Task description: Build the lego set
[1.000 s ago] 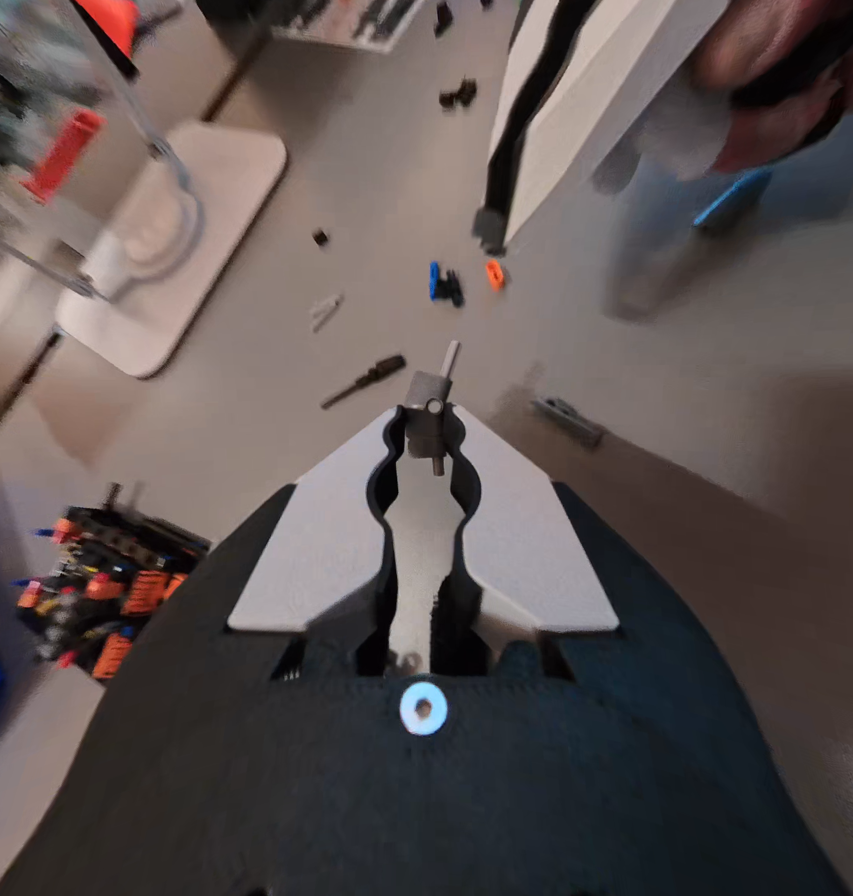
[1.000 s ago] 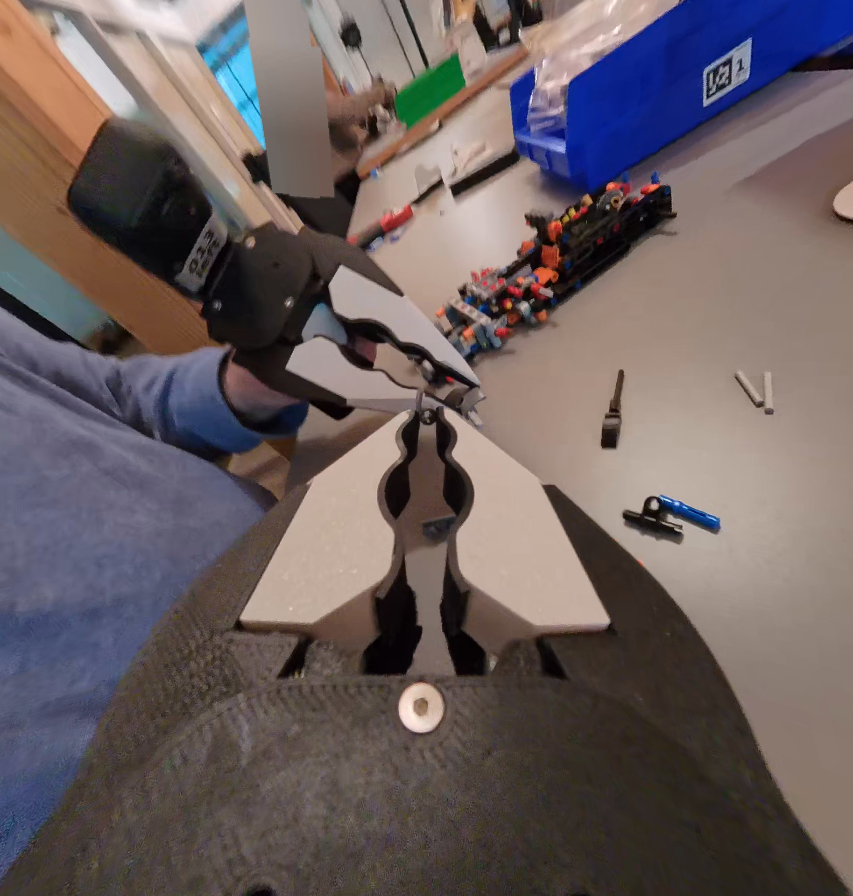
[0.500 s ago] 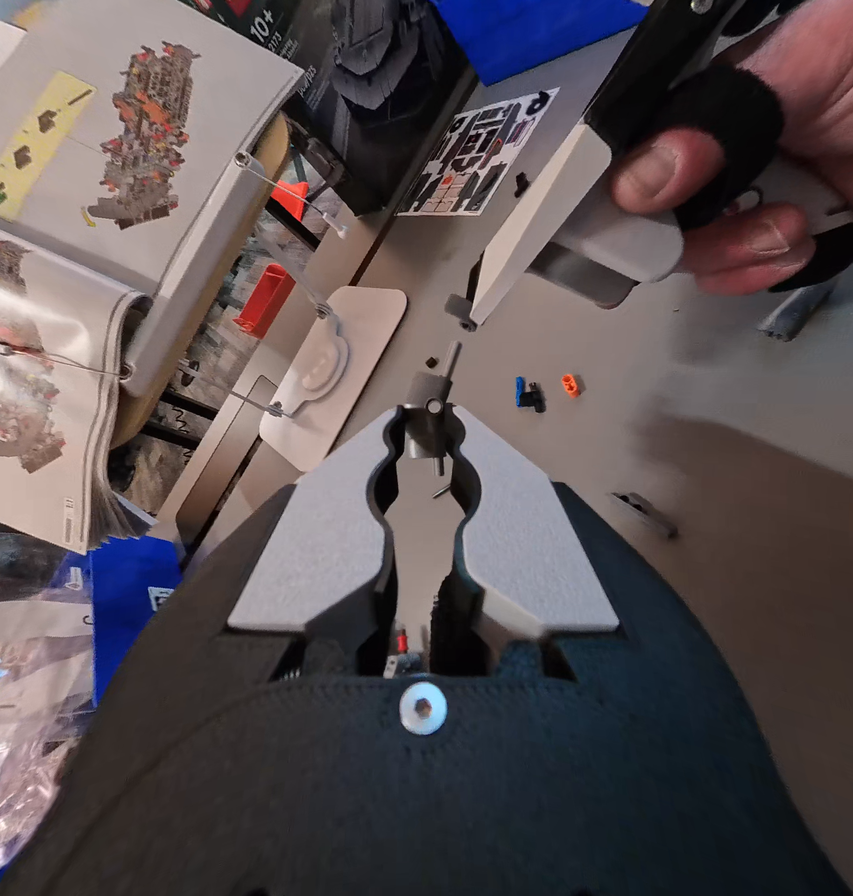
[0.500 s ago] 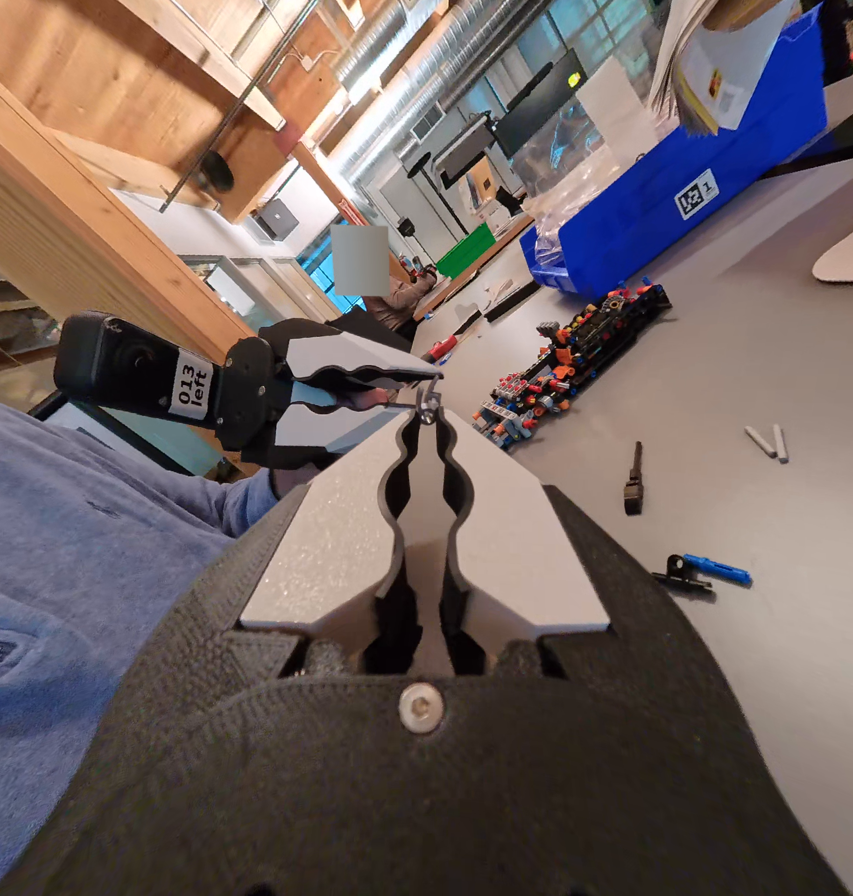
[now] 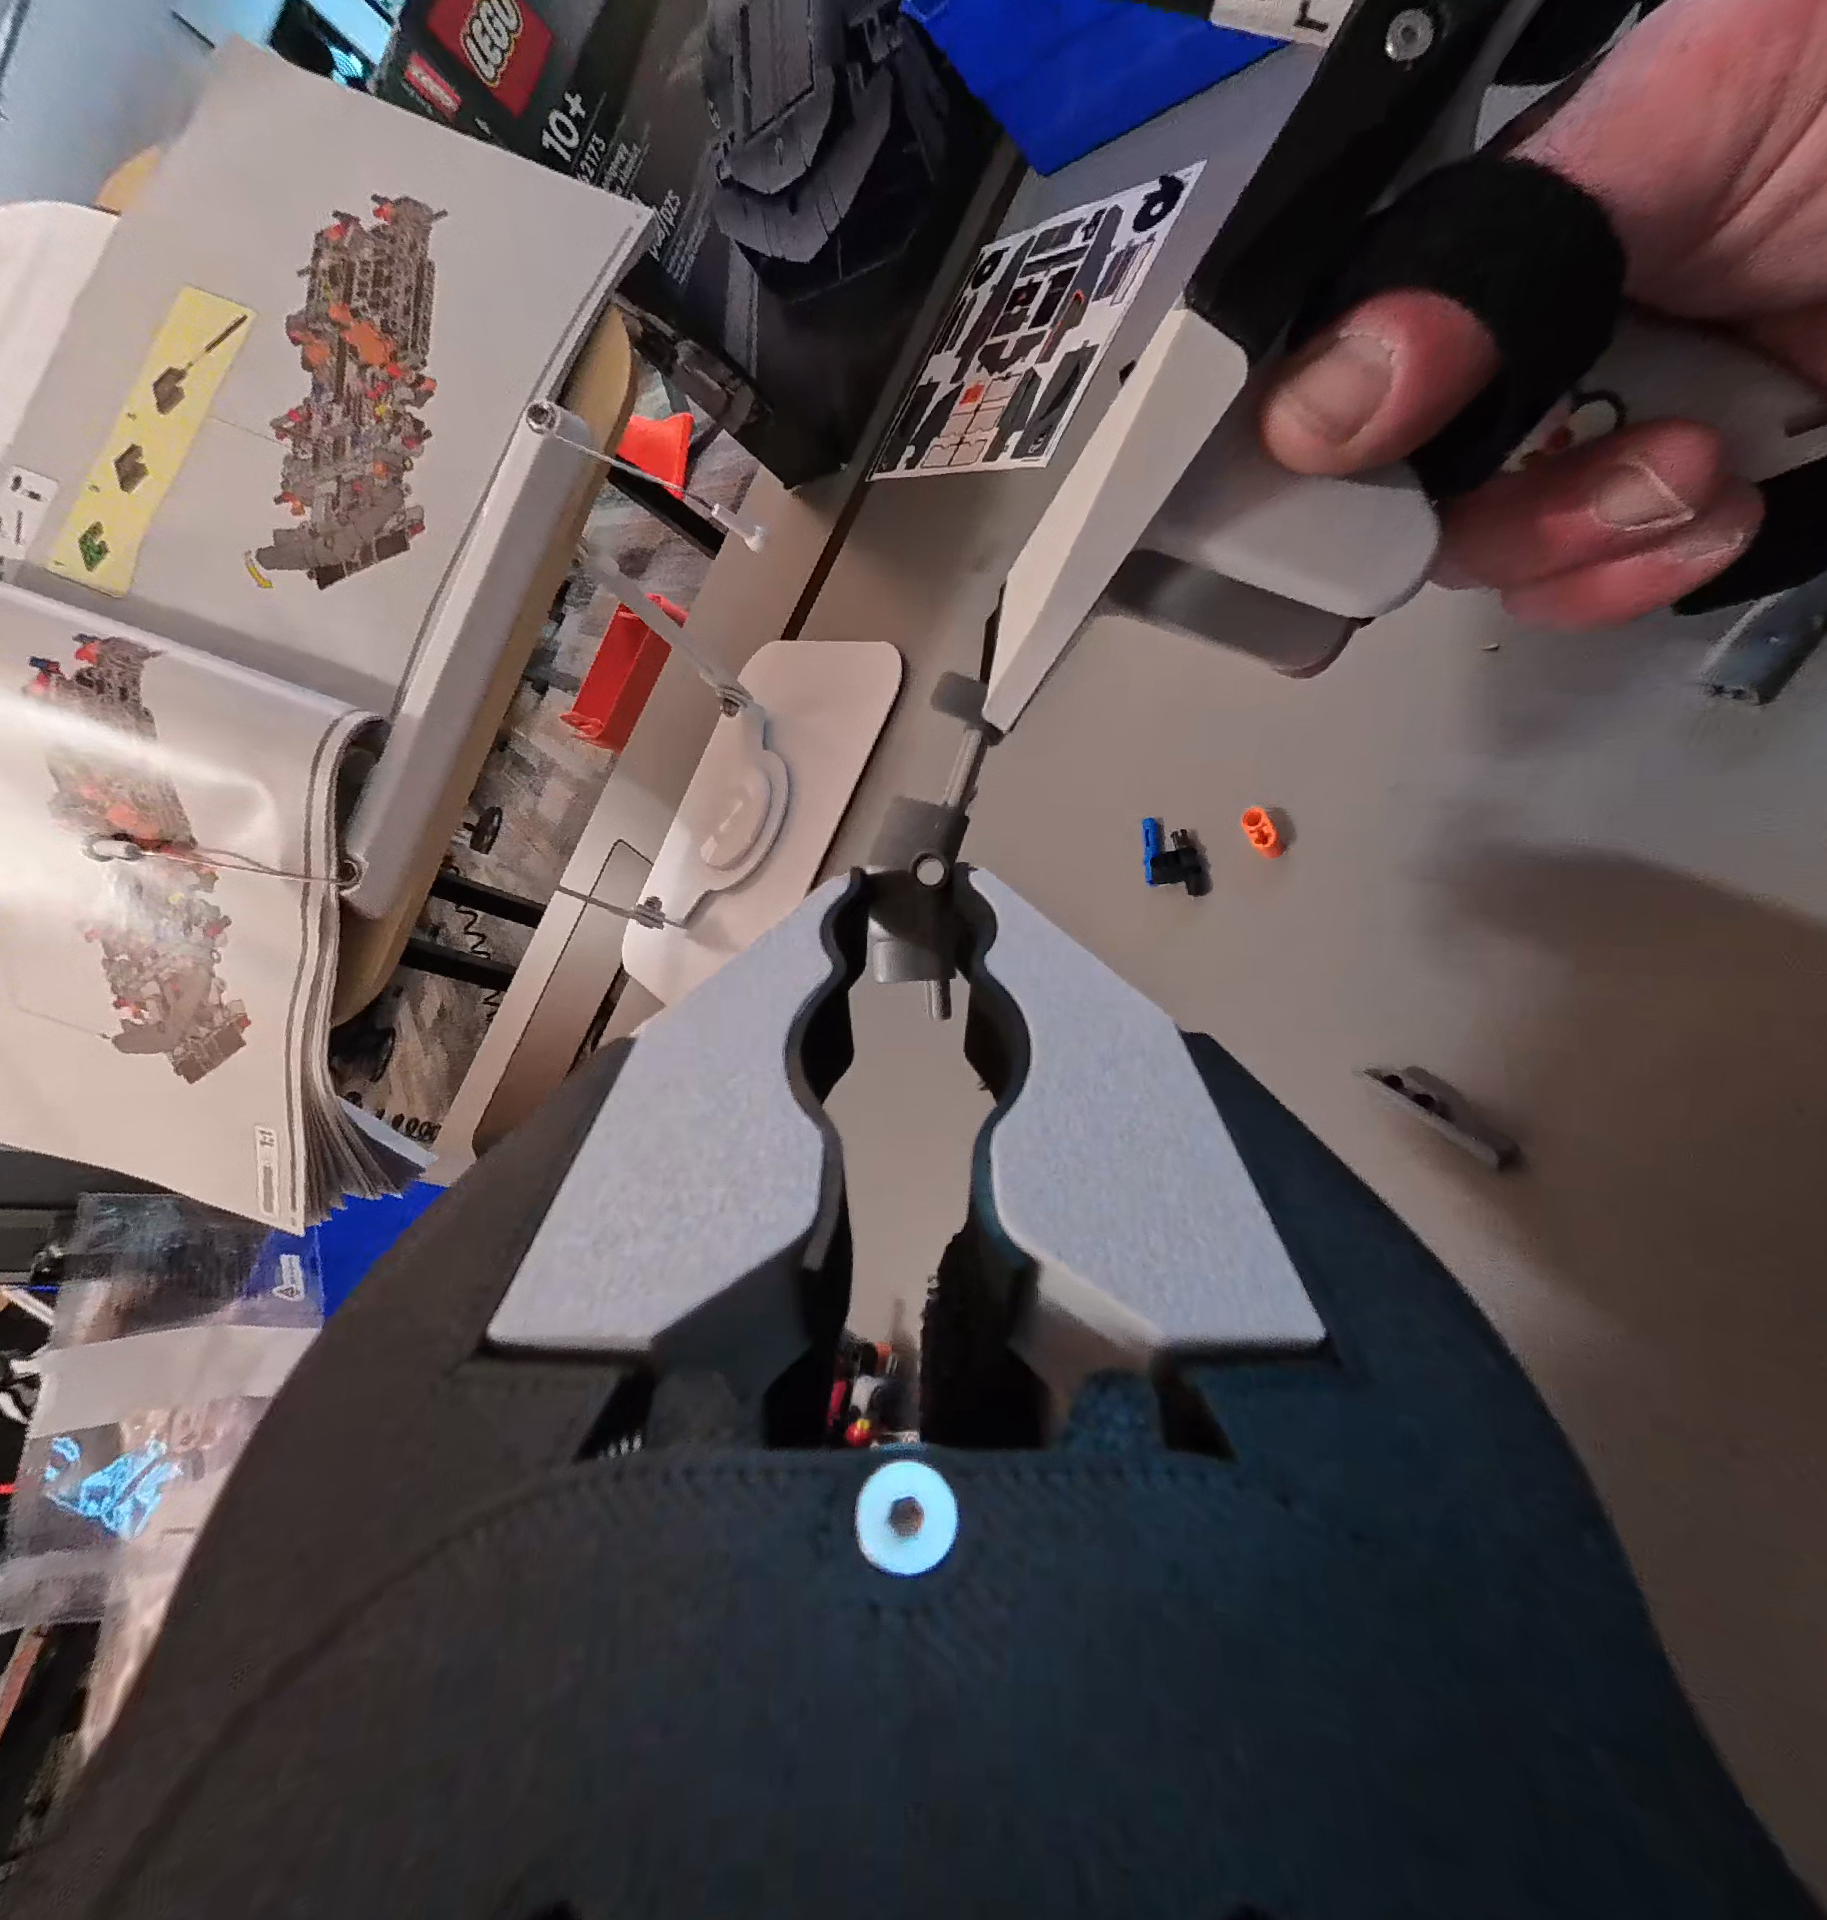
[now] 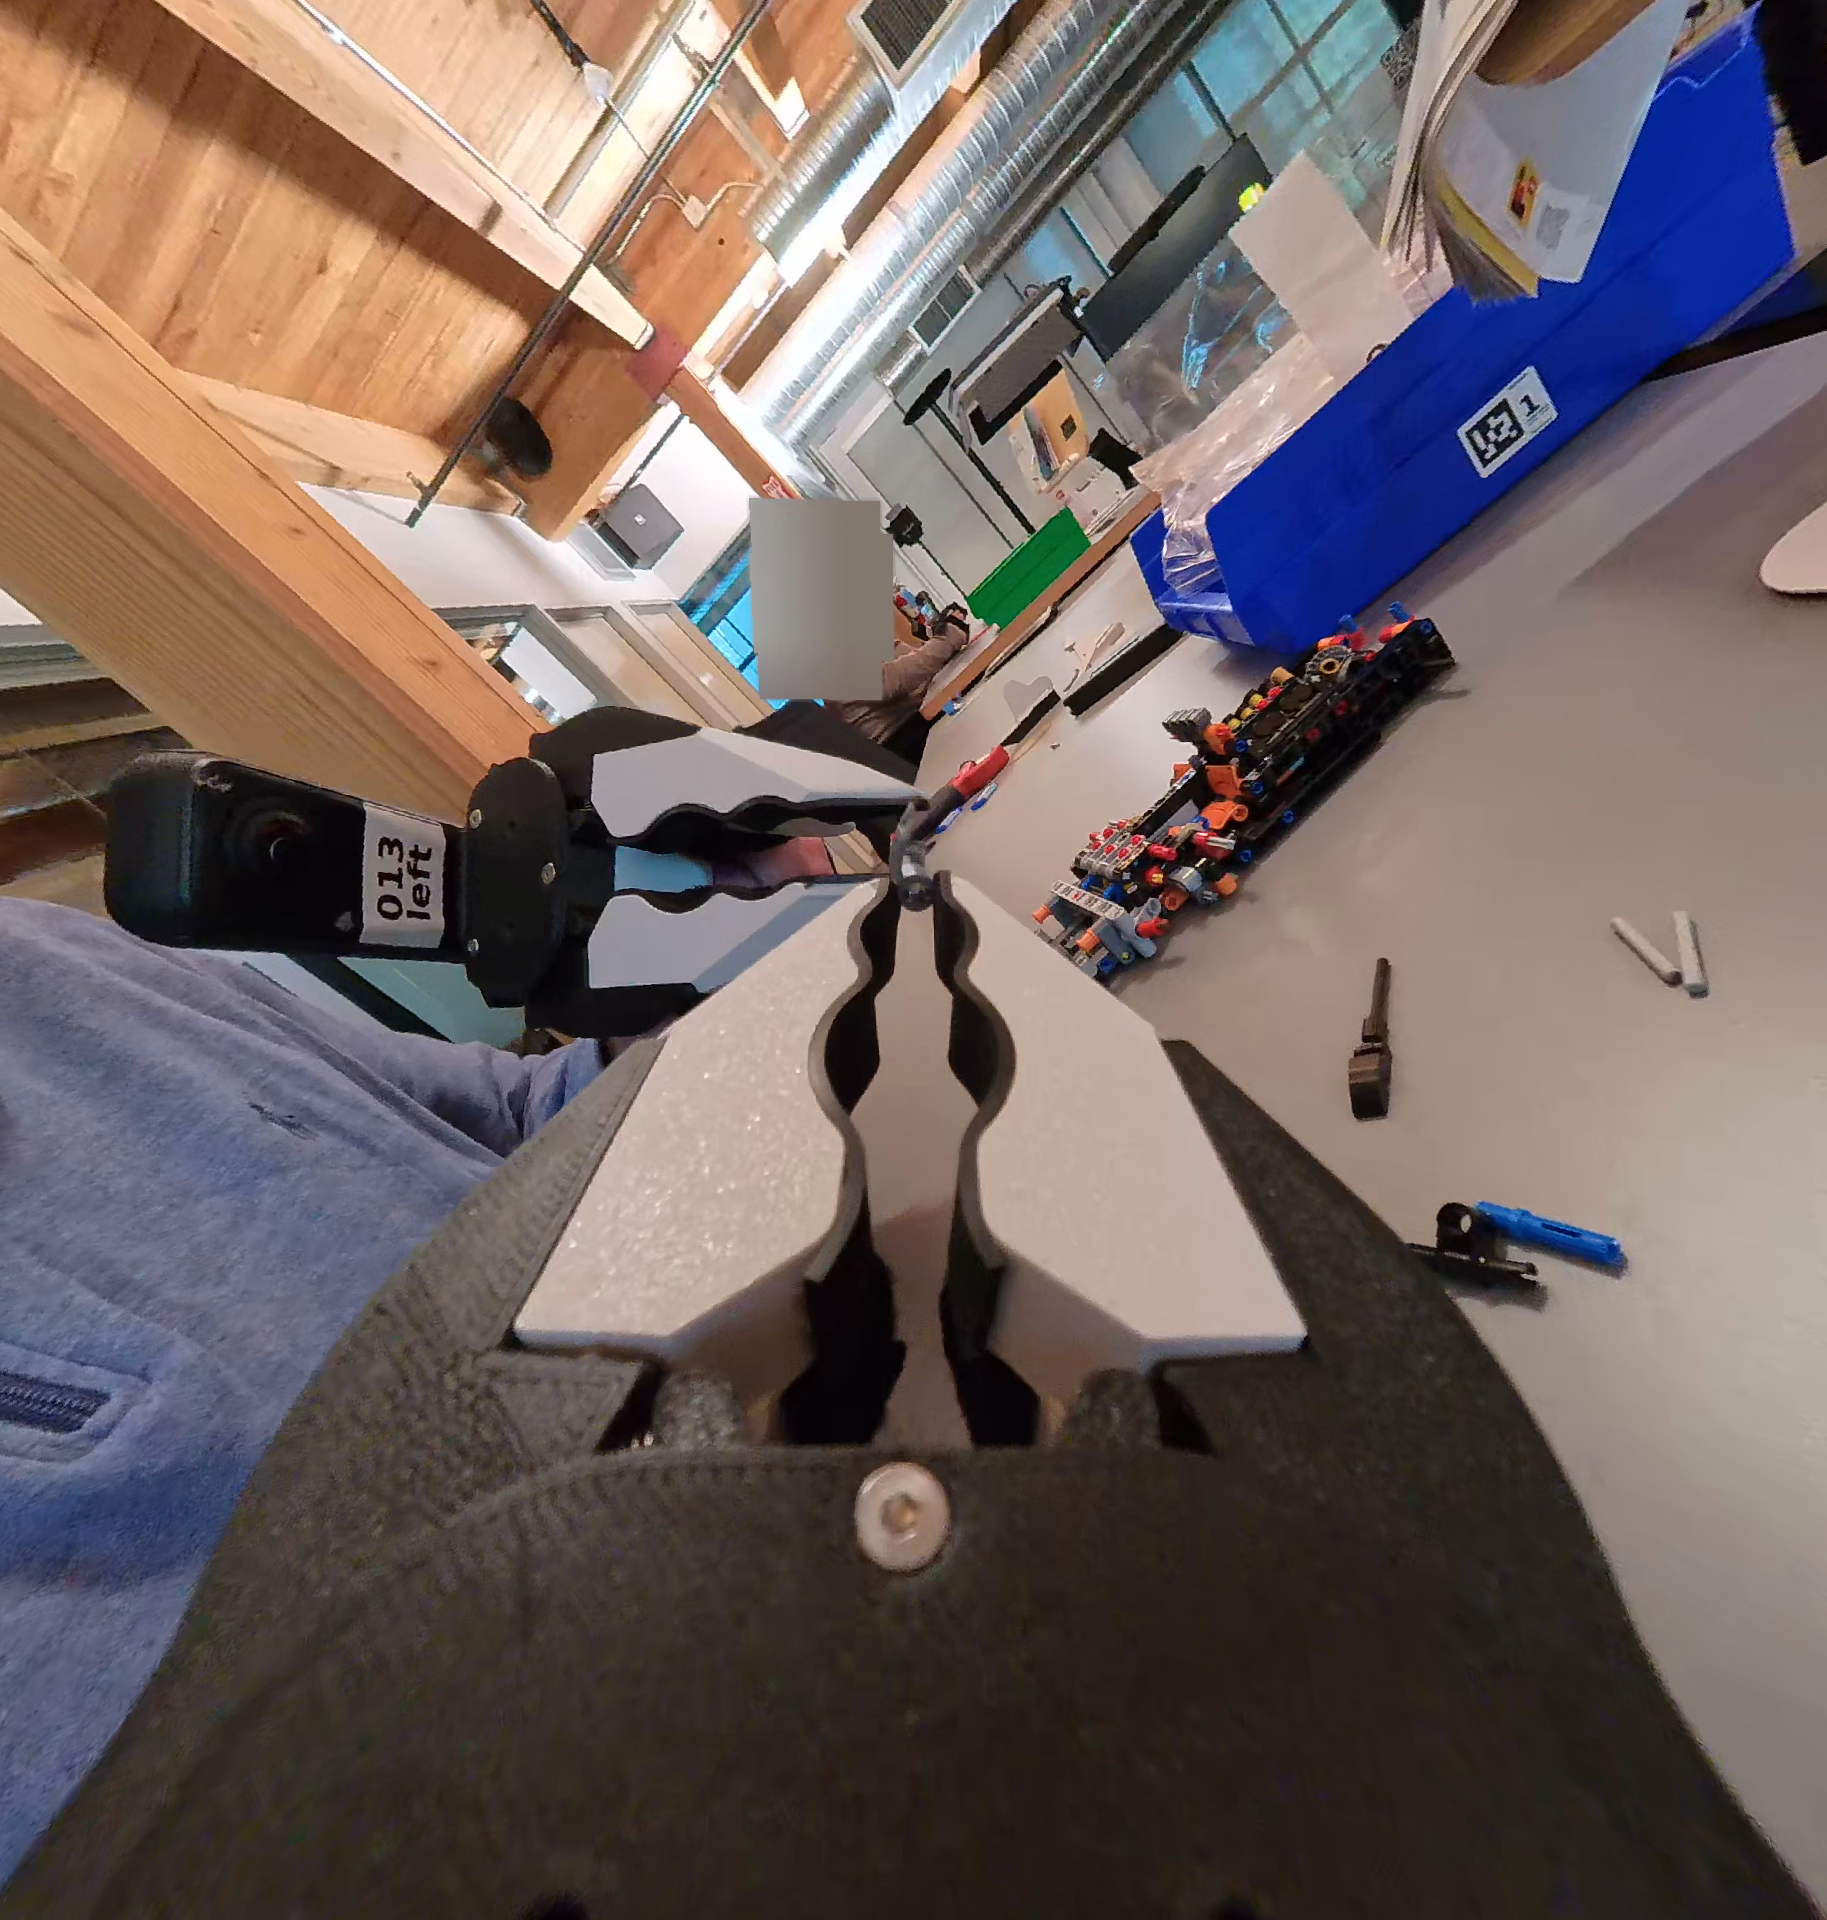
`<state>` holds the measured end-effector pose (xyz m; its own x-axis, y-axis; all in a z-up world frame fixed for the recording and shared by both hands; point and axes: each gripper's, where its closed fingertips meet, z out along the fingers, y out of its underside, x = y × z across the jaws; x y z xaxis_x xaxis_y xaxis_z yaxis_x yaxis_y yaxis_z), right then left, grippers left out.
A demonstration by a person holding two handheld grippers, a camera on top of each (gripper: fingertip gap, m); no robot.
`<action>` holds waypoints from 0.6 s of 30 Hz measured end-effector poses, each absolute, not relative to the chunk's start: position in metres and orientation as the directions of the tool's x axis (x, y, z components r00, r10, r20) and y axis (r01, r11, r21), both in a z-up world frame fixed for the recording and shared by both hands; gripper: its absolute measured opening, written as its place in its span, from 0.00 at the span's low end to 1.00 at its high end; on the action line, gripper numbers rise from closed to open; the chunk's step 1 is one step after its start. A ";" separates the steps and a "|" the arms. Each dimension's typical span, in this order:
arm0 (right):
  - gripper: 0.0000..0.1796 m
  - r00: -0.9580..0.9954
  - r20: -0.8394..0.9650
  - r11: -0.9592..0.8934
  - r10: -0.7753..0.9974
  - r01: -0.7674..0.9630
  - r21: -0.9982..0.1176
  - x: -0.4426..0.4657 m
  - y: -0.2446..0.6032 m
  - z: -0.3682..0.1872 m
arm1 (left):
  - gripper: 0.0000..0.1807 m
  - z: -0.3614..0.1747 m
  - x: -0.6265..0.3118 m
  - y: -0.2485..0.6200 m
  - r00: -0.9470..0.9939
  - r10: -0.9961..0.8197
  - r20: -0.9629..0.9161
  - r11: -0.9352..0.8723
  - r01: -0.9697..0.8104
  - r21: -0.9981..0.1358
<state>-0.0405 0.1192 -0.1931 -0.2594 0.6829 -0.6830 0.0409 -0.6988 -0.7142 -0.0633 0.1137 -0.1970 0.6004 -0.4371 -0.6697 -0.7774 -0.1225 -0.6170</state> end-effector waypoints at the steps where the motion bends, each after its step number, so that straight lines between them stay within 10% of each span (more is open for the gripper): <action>1: 0.03 -0.266 -0.686 -0.703 0.678 0.038 -0.710 -0.040 0.119 -0.192 | 0.07 -0.196 -0.063 0.114 0.592 -0.430 -0.682 -0.115 -0.785 -0.609; 18: 0.02 -0.154 -0.612 -0.621 0.776 -0.013 -0.784 -0.042 0.122 -0.186 | 0.07 -0.192 -0.065 0.121 0.487 -0.365 -0.794 -0.132 -0.871 -0.473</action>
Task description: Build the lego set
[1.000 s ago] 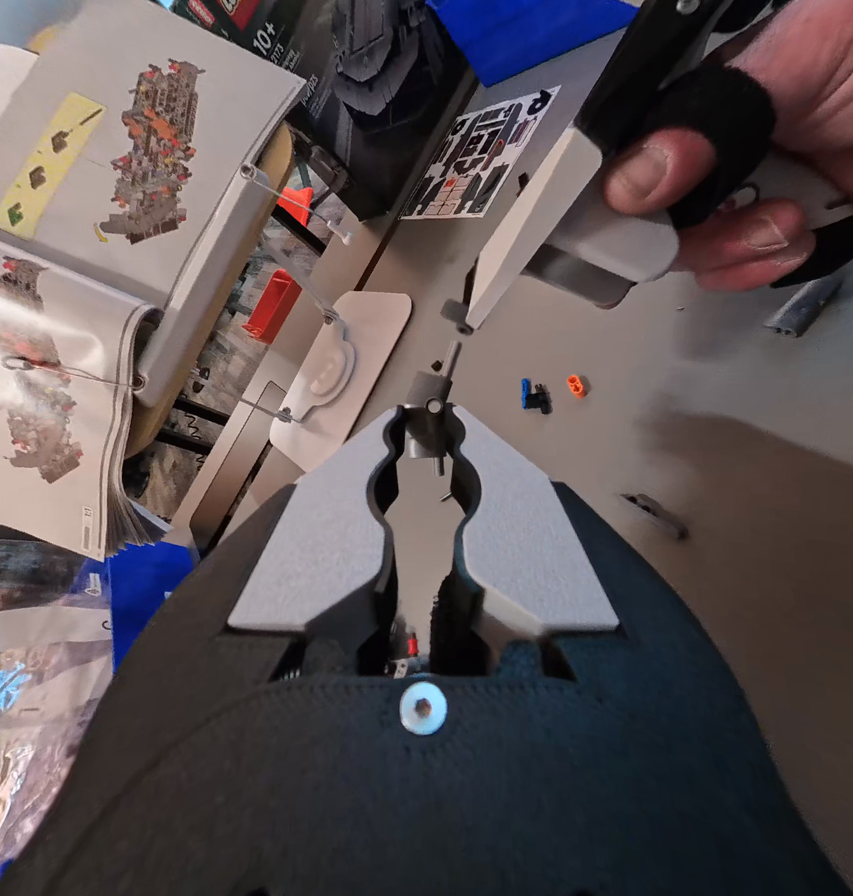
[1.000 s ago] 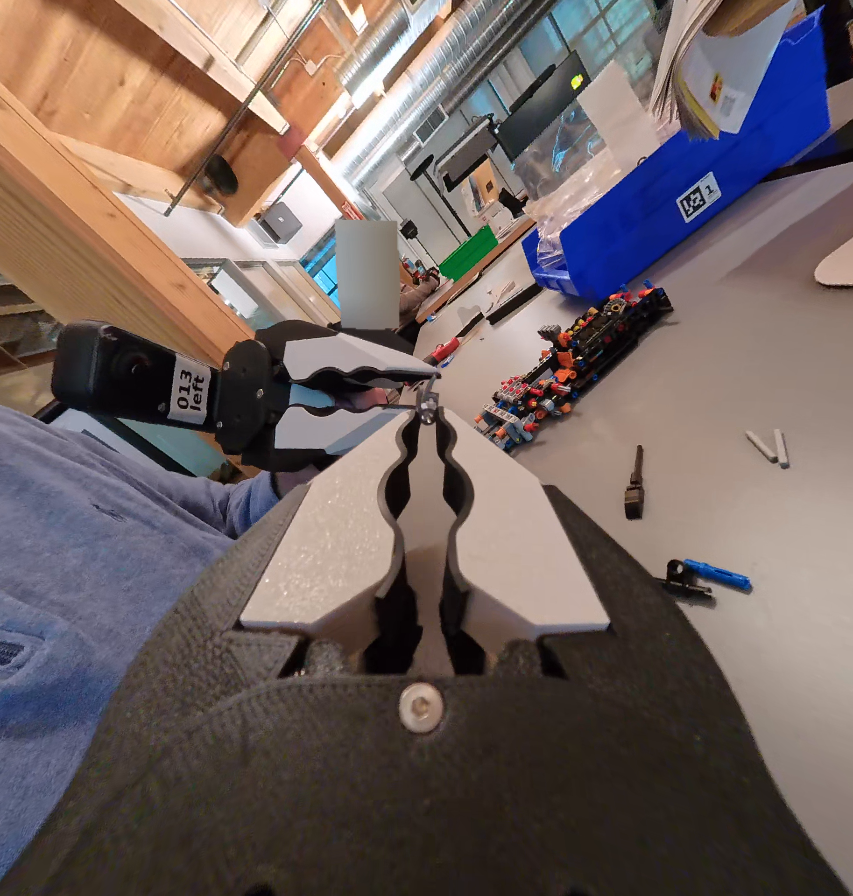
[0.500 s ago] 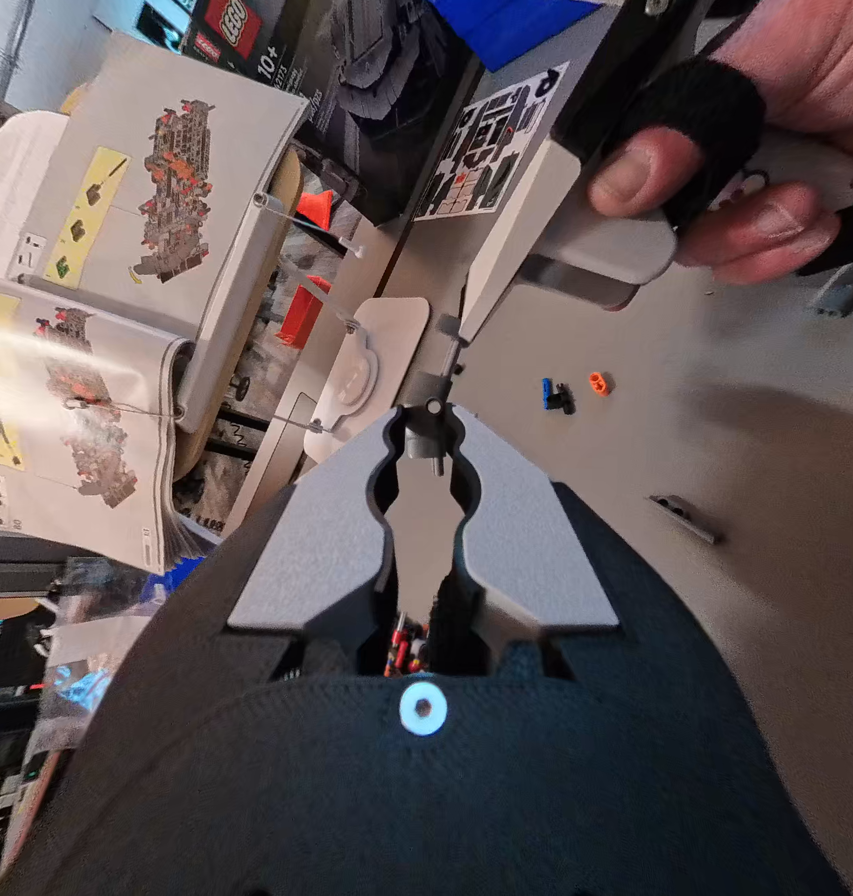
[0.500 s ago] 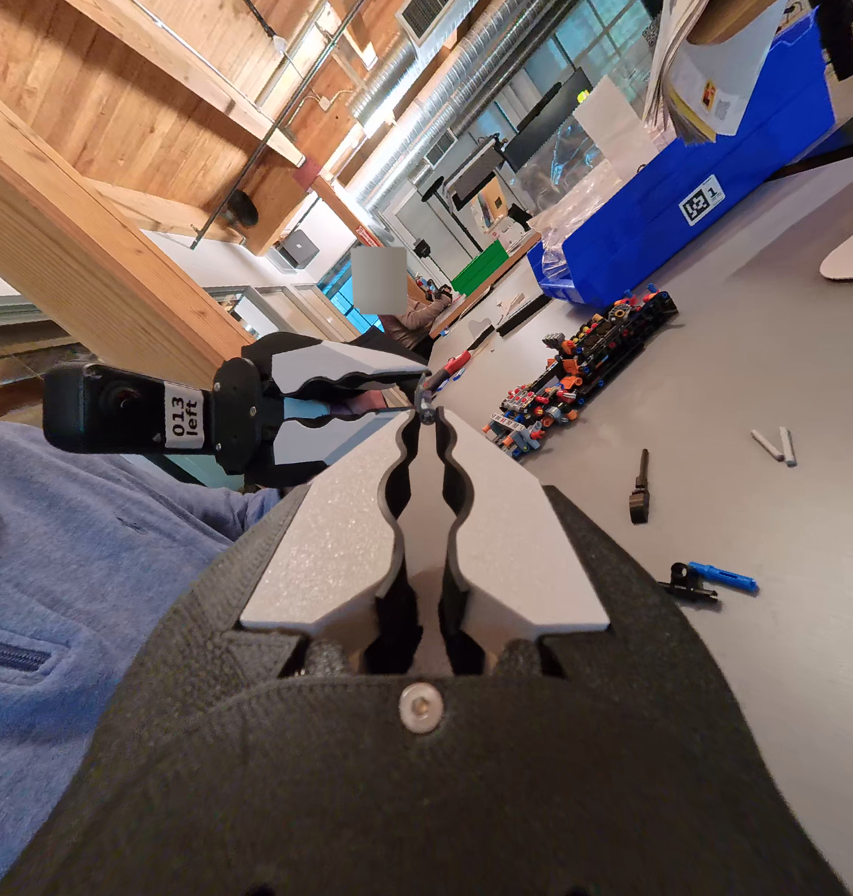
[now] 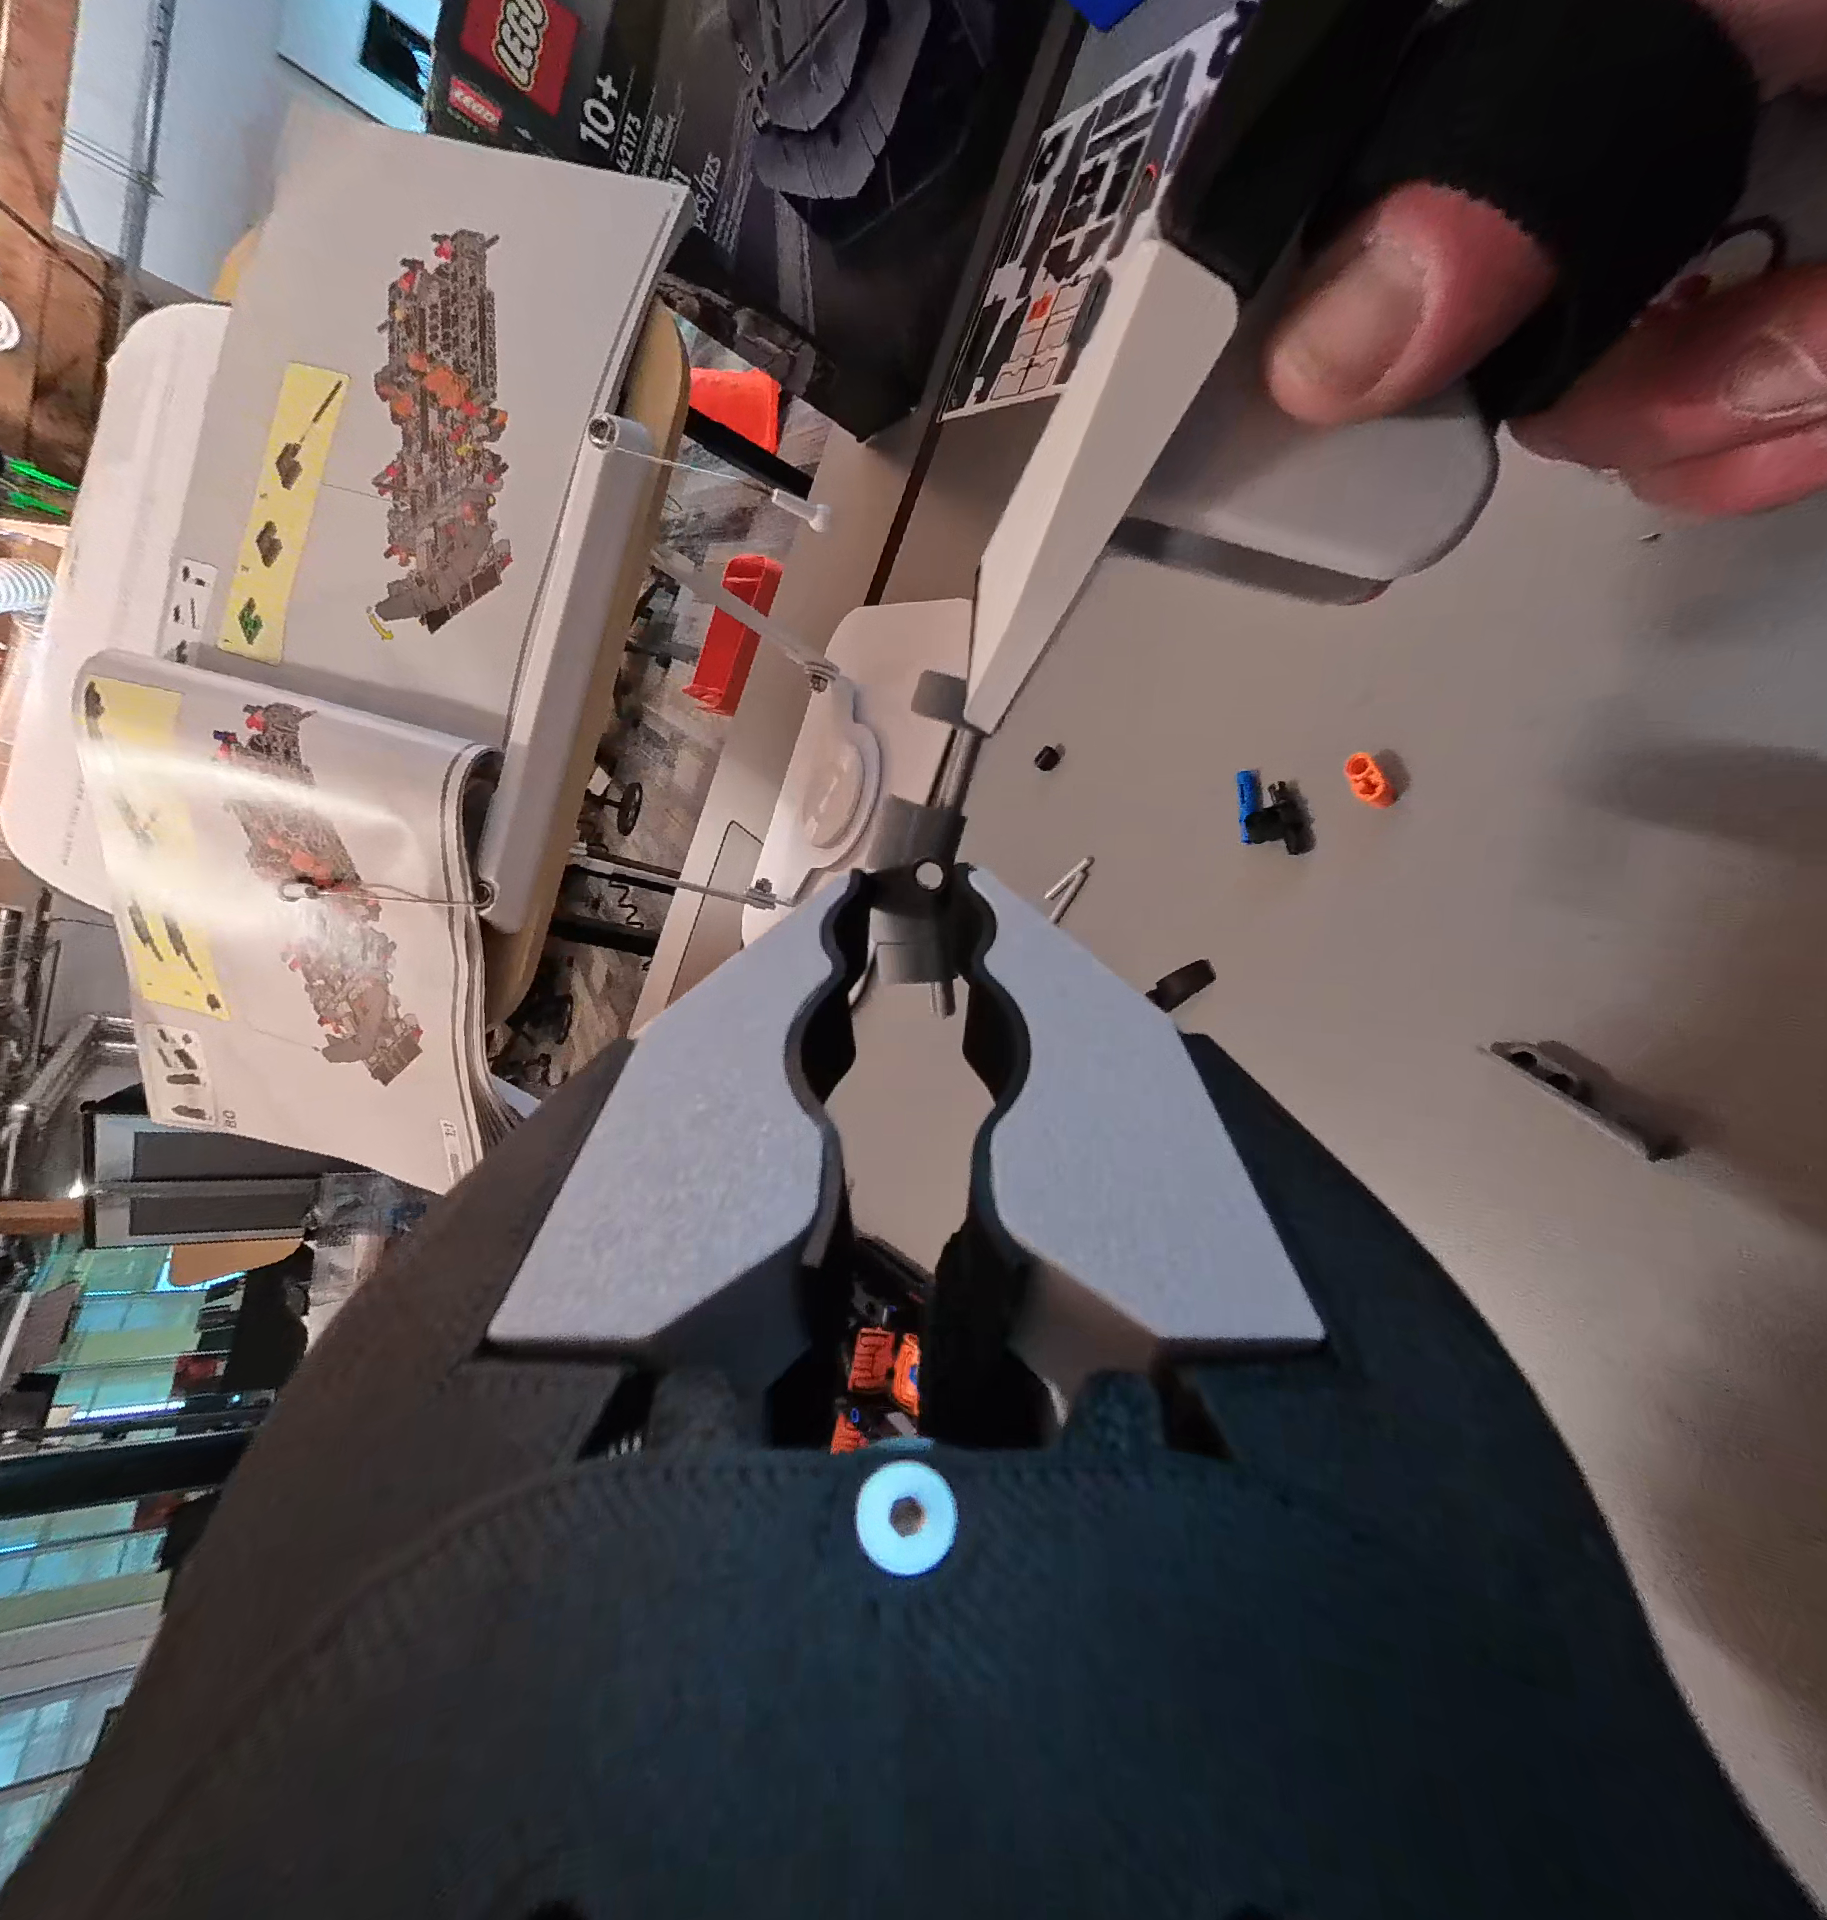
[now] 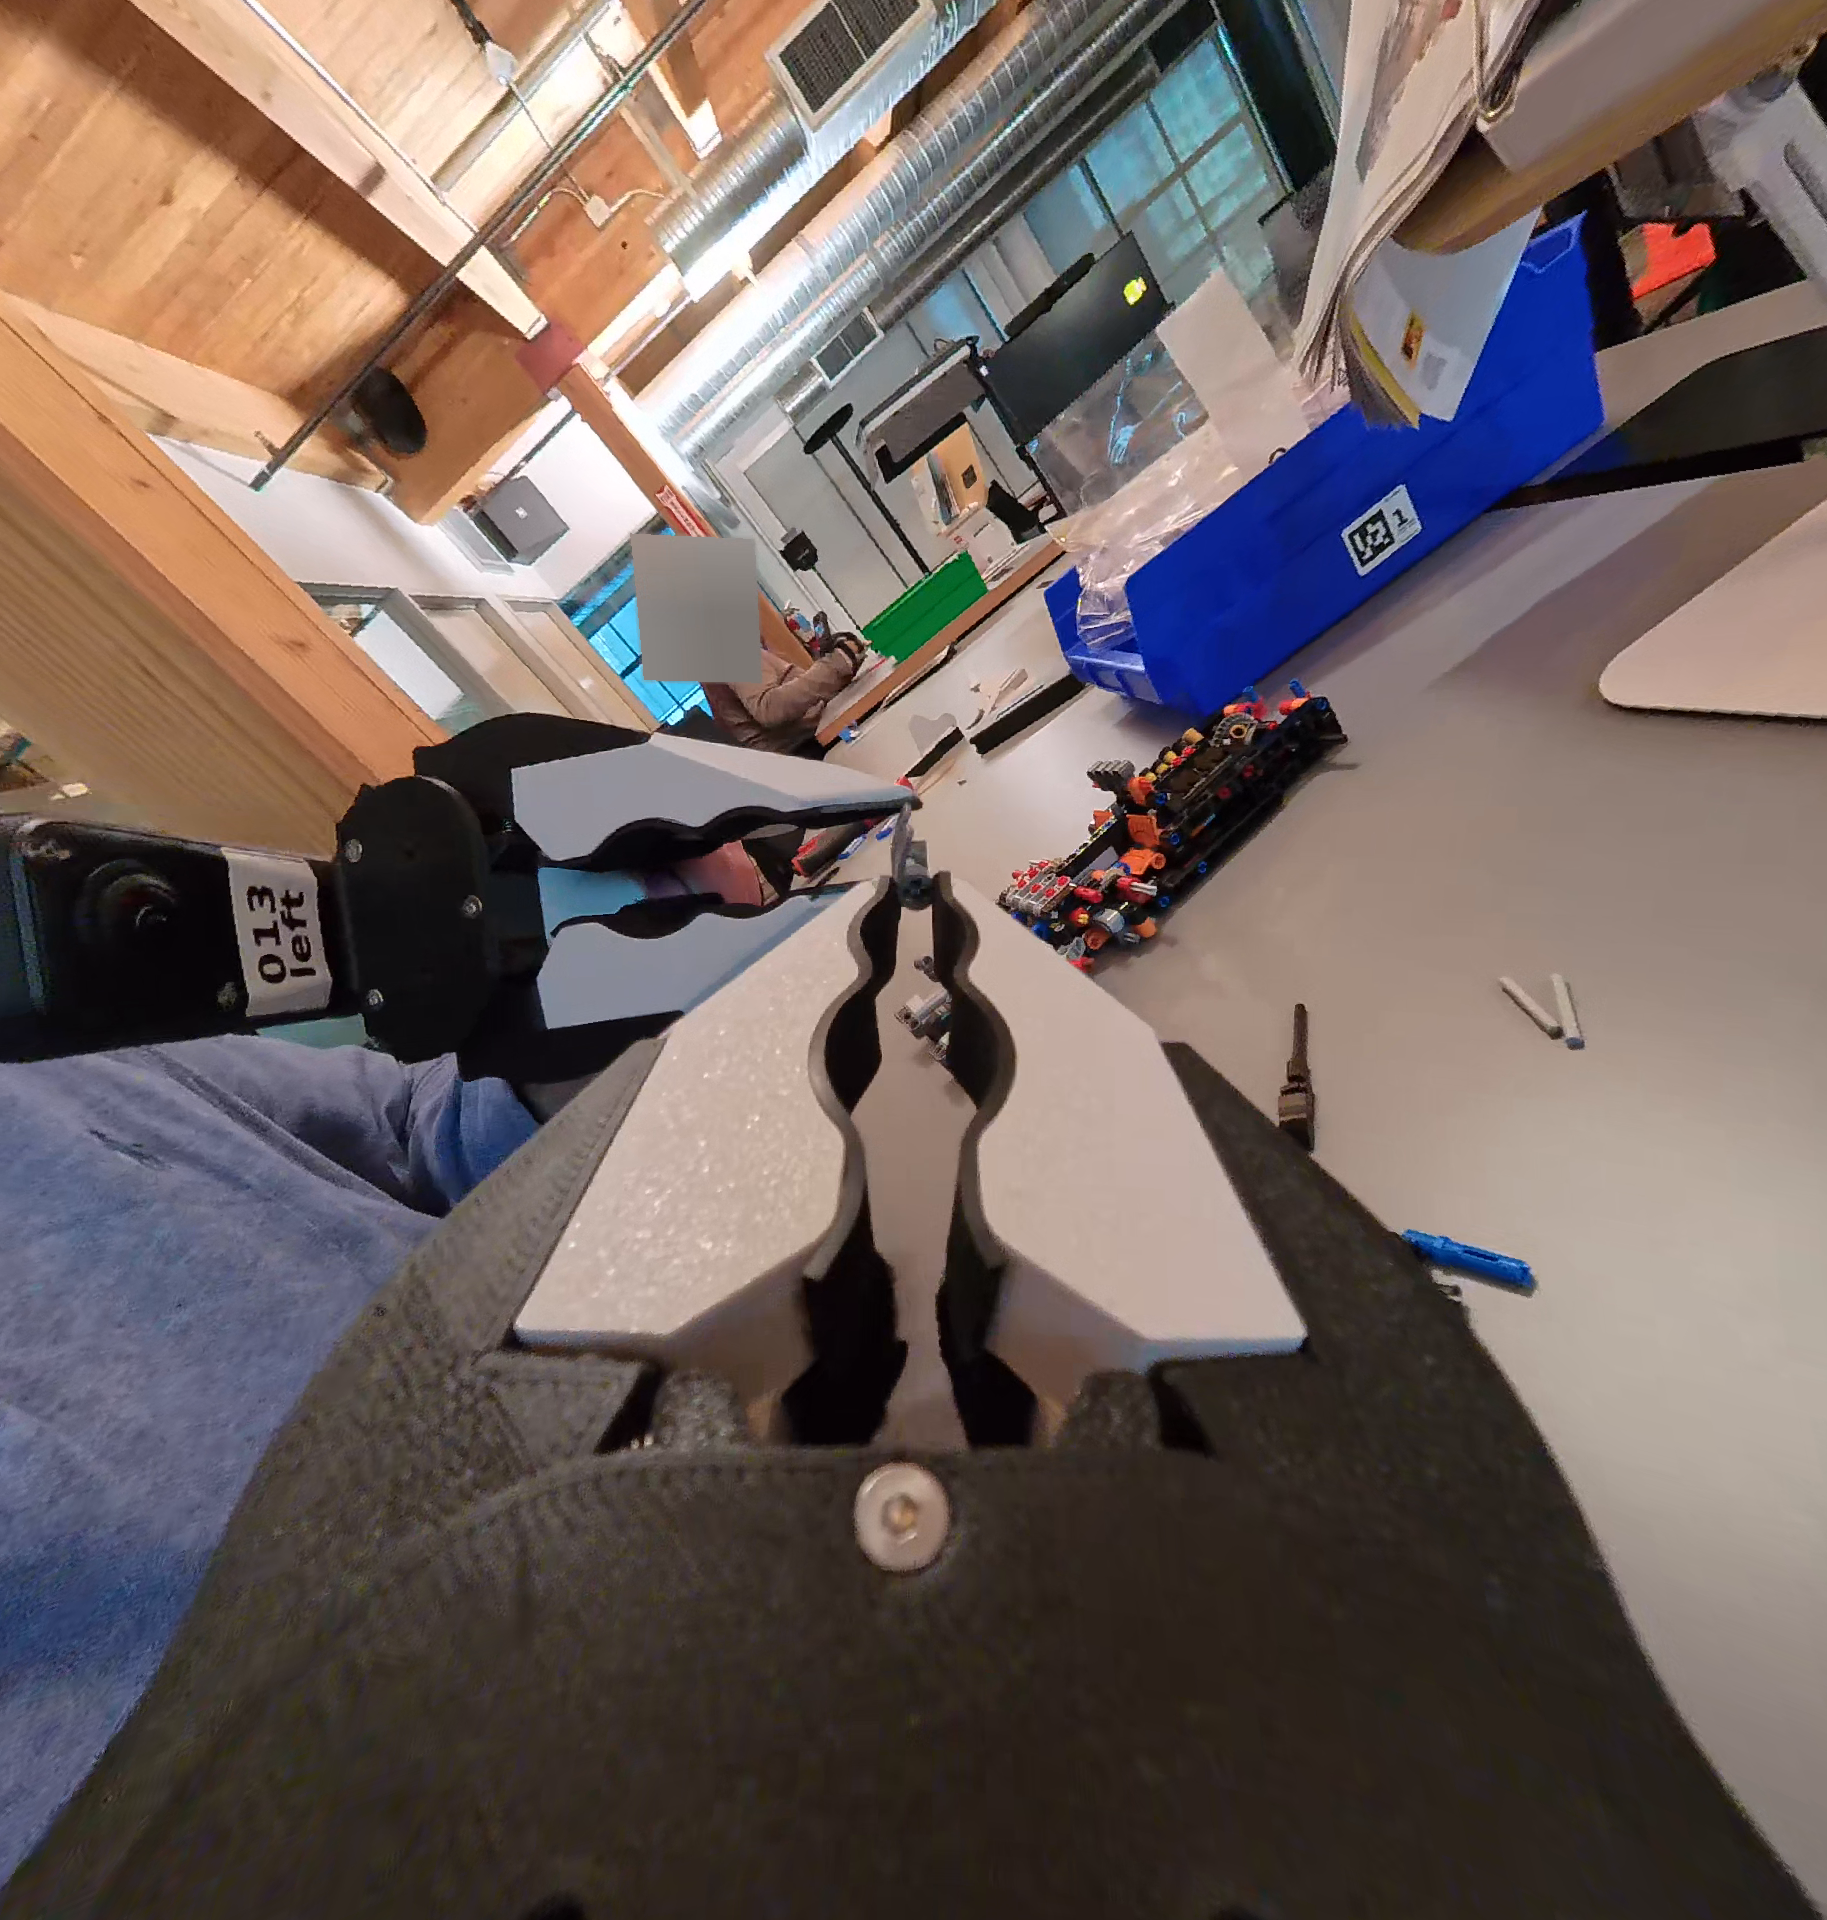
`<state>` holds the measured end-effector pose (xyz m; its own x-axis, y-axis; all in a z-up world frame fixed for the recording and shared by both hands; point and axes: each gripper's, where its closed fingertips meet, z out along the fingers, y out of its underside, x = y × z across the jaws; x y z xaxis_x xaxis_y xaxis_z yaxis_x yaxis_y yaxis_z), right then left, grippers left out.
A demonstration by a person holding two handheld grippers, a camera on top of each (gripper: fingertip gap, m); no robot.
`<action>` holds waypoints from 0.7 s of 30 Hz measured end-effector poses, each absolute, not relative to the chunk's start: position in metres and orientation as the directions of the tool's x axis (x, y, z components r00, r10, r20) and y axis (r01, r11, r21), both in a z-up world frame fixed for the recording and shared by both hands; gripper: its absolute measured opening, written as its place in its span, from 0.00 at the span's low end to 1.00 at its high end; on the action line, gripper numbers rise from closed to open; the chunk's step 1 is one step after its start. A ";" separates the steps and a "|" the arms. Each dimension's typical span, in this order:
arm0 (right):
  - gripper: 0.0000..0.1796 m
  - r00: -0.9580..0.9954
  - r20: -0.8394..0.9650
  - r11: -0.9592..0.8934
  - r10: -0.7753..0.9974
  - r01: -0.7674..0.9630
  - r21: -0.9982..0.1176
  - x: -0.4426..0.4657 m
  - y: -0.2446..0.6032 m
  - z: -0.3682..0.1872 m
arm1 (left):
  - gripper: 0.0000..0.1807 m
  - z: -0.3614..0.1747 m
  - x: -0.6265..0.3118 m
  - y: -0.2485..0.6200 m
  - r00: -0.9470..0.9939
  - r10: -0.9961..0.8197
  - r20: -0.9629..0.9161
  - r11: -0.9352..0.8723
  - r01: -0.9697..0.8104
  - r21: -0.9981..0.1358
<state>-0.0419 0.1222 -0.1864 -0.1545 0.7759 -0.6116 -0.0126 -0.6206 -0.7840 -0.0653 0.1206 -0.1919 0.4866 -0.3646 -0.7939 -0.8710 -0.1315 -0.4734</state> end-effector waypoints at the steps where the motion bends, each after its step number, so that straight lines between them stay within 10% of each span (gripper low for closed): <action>1: 0.02 -0.151 -0.614 -0.623 0.774 -0.017 -0.782 -0.042 0.123 -0.186 | 0.07 -0.191 -0.065 0.121 0.488 -0.358 -0.796 -0.136 -0.871 -0.473; 21: 0.02 -0.157 -0.586 -0.590 0.795 0.019 -0.807 -0.042 0.123 -0.186 | 0.07 -0.188 -0.064 0.120 0.438 -0.336 -0.834 -0.102 -0.897 -0.430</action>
